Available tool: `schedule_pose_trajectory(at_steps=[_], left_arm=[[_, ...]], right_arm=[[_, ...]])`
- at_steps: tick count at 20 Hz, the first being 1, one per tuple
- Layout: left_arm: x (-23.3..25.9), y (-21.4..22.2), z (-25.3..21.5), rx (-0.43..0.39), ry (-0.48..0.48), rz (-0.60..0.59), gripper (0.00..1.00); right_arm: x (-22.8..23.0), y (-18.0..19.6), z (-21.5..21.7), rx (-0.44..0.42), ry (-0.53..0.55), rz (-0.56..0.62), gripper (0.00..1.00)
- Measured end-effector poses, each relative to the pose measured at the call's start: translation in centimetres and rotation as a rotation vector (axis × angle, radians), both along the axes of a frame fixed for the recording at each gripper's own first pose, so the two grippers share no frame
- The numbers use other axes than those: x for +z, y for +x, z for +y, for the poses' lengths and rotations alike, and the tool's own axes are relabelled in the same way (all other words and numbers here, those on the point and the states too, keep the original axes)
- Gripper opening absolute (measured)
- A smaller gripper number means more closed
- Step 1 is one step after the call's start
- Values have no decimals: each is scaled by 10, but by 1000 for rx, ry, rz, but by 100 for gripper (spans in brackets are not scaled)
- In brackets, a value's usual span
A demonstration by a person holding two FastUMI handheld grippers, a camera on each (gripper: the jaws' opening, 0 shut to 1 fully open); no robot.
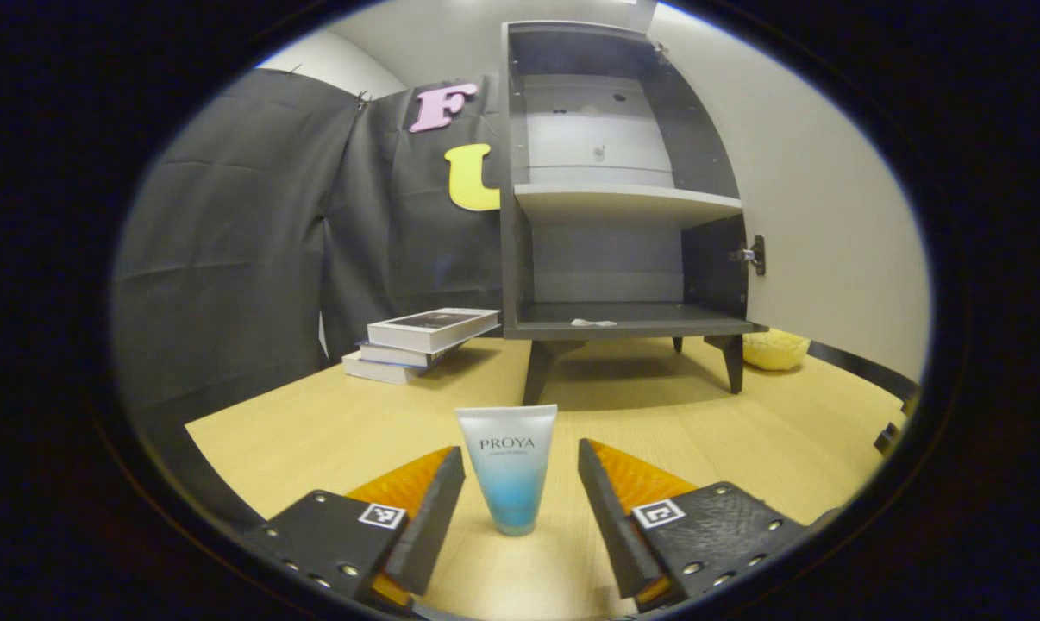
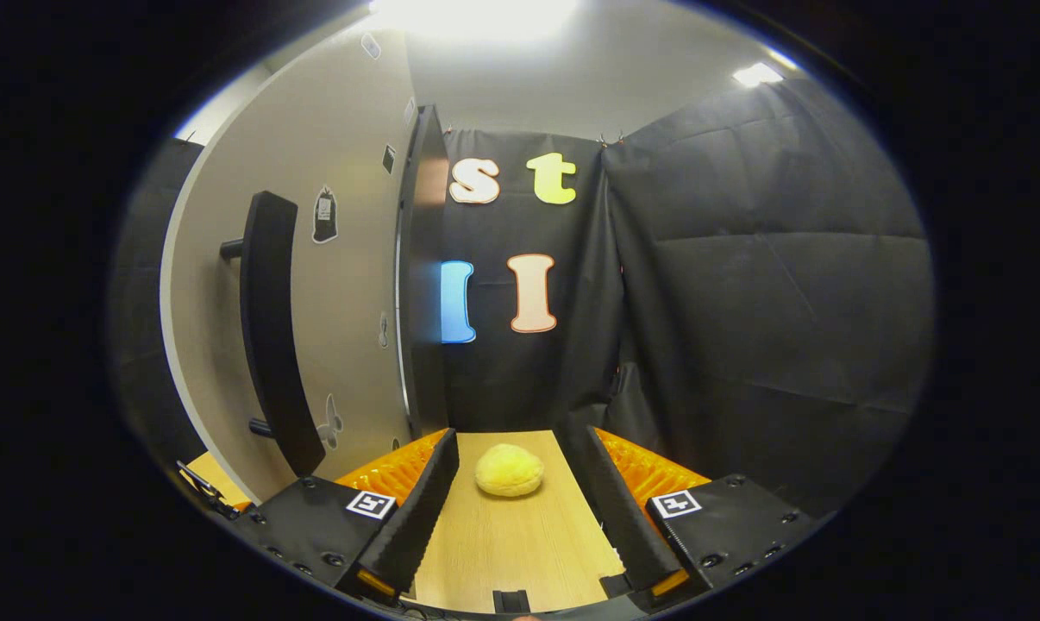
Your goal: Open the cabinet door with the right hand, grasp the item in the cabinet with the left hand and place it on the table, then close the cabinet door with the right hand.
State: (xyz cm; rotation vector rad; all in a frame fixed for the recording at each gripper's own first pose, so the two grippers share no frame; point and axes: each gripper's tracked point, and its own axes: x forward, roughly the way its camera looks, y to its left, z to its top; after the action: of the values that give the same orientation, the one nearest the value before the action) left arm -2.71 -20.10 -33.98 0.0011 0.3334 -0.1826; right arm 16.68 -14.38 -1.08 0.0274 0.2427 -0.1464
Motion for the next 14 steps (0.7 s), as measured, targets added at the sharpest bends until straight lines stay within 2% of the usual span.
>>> schedule_pose_trajectory(at_steps=[1,4,5,9,11,12,14], left_arm=[[8,-1,-1,2,5,-1,84],[49,-3,-1,-4,8,-28,84],[66,-4,2,2,5,-33,84],[150,3,31,56,1,-95,84],[181,10,49,82,4,-120,84],[193,14,58,93,-1,-128,84],[215,25,75,117,-28,-140,84]], right_arm=[[1,-1,-2,0,4,-5,89],[7,-2,-7,12,30,-28,89],[8,1,-7,28,52,-27,92],[24,5,-5,90,106,-24,89],[35,0,-4,102,82,-32,93],[40,-4,-4,100,60,-35,89],[48,-10,0,94,29,-31,89]])
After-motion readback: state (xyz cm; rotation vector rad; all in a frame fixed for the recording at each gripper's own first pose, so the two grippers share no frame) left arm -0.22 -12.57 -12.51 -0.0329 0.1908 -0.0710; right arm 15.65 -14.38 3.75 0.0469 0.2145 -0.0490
